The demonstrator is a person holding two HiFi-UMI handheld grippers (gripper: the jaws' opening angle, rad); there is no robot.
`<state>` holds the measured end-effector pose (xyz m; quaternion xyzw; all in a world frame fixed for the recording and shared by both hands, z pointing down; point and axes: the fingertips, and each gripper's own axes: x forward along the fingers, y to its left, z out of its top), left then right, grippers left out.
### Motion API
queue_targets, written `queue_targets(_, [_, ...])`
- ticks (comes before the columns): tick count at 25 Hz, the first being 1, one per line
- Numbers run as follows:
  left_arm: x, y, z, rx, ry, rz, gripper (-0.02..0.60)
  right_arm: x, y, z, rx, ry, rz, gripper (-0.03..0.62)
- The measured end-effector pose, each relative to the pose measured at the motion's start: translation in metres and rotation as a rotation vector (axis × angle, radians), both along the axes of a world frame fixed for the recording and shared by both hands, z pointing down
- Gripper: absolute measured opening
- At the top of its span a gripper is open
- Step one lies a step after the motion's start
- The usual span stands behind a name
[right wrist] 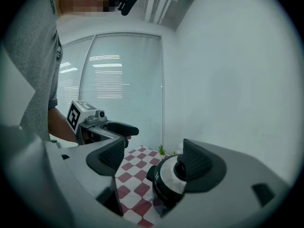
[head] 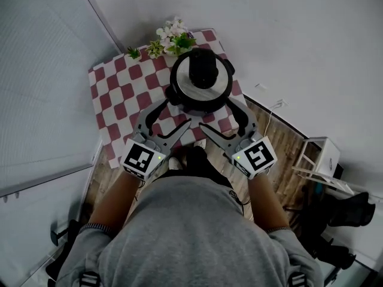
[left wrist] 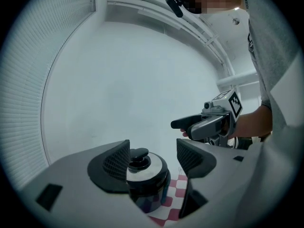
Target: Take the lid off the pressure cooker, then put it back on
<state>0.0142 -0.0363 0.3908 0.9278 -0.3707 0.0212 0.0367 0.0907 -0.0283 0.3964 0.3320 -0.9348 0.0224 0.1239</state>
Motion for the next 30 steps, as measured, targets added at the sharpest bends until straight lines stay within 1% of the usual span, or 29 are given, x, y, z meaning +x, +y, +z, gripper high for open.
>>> queue_targets(5, [0.015,-0.035,0.008,-0.028,-0.027,0.02,0.331,0.007,-0.04,0.008,-0.021,0.024,-0.046,0.396])
queue_targets(9, [0.027,-0.065,0.015,-0.035,-0.068,0.04,0.331,0.013,-0.068,0.015,-0.04,0.043,-0.08,0.393])
queue_targets(13, [0.042,-0.084,0.023,-0.048,-0.123,0.079,0.331,0.019,-0.09,0.024,-0.059,0.071,-0.115,0.39])
queue_targets(16, [0.051,-0.097,0.032,-0.063,-0.178,0.114,0.331,0.022,-0.103,0.031,-0.08,0.099,-0.147,0.382])
queue_targets(19, [0.059,-0.11,0.042,-0.082,-0.248,0.156,0.331,0.023,-0.113,0.038,-0.105,0.141,-0.186,0.379])
queue_targets(22, [0.065,-0.122,0.052,-0.1,-0.316,0.193,0.331,0.023,-0.121,0.047,-0.128,0.192,-0.242,0.375])
queue_targets(27, [0.072,-0.138,0.067,-0.129,-0.409,0.237,0.331,0.022,-0.133,0.064,-0.16,0.276,-0.318,0.374])
queue_targets(30, [0.08,-0.143,0.078,-0.156,-0.485,0.29,0.331,0.02,-0.138,0.079,-0.195,0.343,-0.369,0.37])
